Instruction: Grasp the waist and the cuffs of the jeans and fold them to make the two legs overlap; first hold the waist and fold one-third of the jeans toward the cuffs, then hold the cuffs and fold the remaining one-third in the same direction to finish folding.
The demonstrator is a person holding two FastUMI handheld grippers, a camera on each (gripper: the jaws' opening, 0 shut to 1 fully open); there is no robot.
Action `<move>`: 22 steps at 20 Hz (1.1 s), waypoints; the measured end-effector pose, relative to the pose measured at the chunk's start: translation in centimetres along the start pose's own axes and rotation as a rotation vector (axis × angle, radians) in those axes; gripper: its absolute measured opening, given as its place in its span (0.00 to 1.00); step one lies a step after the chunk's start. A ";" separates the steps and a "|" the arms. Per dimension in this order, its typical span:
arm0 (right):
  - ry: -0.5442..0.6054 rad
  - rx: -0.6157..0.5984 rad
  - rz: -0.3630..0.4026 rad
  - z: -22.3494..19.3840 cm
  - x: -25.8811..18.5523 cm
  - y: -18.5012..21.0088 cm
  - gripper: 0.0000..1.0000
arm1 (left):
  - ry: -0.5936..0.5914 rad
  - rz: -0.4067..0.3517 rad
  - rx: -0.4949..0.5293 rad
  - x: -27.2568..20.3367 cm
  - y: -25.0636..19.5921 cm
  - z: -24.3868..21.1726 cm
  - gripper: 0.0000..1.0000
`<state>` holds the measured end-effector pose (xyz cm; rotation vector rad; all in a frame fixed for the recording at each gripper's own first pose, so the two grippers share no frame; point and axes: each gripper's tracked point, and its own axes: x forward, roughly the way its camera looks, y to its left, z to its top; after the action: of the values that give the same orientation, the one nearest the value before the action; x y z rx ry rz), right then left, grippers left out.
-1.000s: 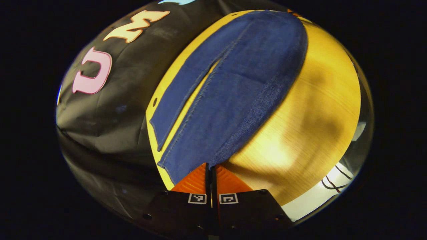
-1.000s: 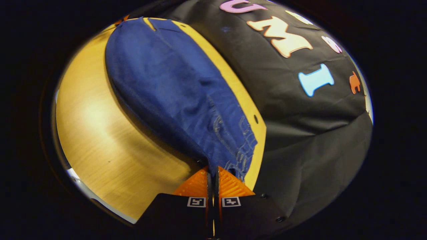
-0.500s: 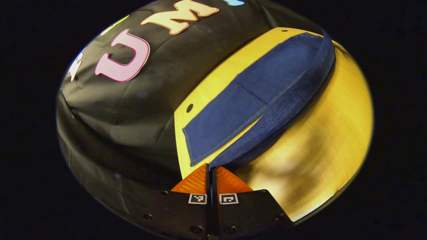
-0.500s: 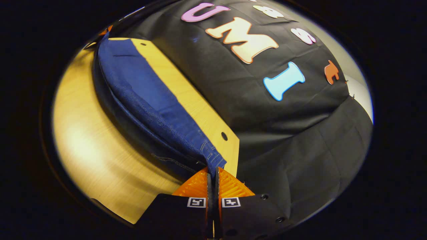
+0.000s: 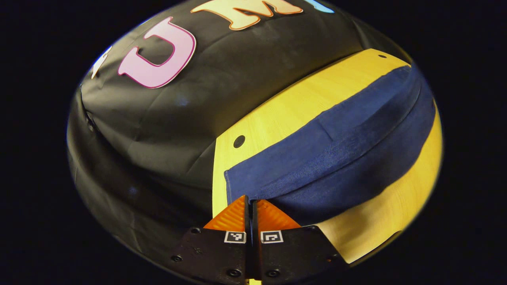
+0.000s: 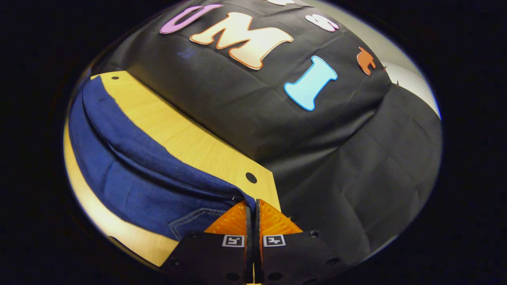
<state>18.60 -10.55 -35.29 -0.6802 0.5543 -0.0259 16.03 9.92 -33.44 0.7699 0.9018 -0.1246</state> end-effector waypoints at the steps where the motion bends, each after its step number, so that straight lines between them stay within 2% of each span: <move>1: 0.003 0.014 0.005 0.0 1.2 0.6 0.03 | 0.005 -0.002 -0.009 1.0 -0.2 0.2 0.00; 6: 0.040 0.030 0.038 -1.4 6.8 3.5 0.02 | 0.035 0.000 -0.069 5.7 -1.3 1.7 0.00; 10: 0.093 0.068 0.059 -2.8 8.8 4.9 0.03 | 0.037 -0.015 -0.062 7.6 -2.5 2.3 0.00; 11: 0.102 0.094 0.055 -2.9 9.0 4.6 0.23 | 0.023 -0.021 -0.084 7.5 -2.7 2.5 0.01; 14: 0.049 0.221 0.036 -0.8 8.1 2.2 0.81 | -0.076 0.003 -0.171 6.2 -1.9 4.2 0.99; 15: 0.041 0.264 0.027 -0.3 7.4 1.2 1.00 | -0.097 0.011 -0.196 5.0 -1.3 4.7 1.00; 16: 0.035 0.303 0.014 -0.2 6.9 0.0 1.00 | -0.124 0.016 -0.218 4.0 -0.9 5.4 0.94; 19: 0.040 0.430 -0.024 -0.8 5.1 -2.8 0.99 | -0.192 -0.021 -0.309 1.2 -0.8 6.5 0.94; 22: 0.113 0.527 -0.051 -4.7 3.9 -4.7 0.99 | -0.276 -0.084 -0.403 -1.6 -1.3 8.4 0.95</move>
<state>20.32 -17.74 -37.29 -0.1795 0.6067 -0.2514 20.02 3.16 -29.85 0.3293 0.6670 -0.1152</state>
